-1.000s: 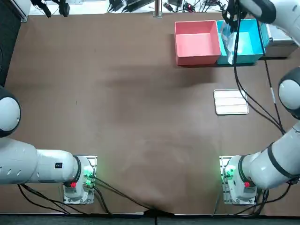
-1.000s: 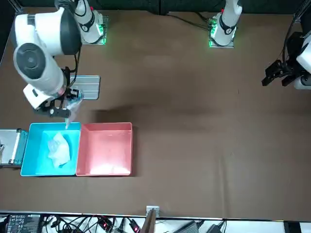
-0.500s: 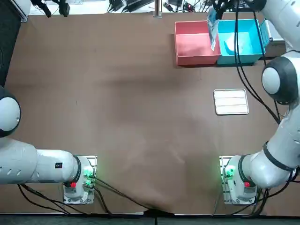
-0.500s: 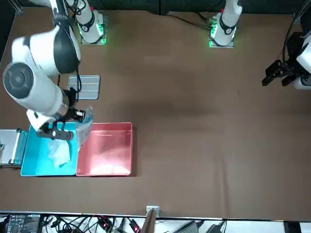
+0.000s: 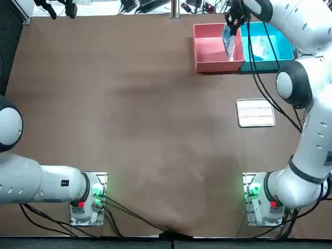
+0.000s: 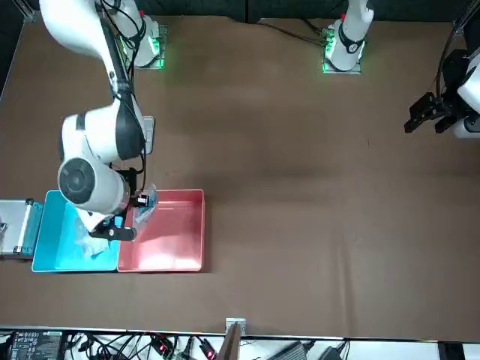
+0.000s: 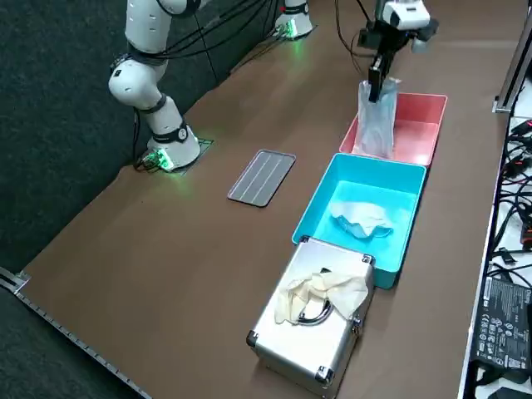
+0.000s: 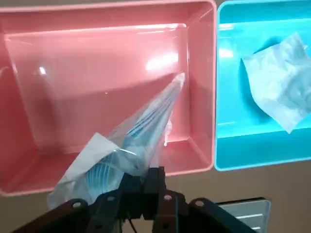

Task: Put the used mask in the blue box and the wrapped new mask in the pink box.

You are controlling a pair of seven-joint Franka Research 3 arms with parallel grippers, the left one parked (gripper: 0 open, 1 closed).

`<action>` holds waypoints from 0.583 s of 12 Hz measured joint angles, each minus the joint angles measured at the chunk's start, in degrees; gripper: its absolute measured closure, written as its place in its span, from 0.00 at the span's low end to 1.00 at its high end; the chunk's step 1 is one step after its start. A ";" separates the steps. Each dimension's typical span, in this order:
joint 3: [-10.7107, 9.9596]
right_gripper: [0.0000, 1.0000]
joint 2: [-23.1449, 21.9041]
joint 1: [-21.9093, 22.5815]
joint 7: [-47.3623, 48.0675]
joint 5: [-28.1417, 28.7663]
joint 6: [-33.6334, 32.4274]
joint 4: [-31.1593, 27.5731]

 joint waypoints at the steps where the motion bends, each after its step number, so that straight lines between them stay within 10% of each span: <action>1: 0.01 0.99 1.05 0.06 0.00 -0.48 0.25 0.07; 7: 0.22 0.85 5.28 3.14 0.12 -2.93 1.48 0.41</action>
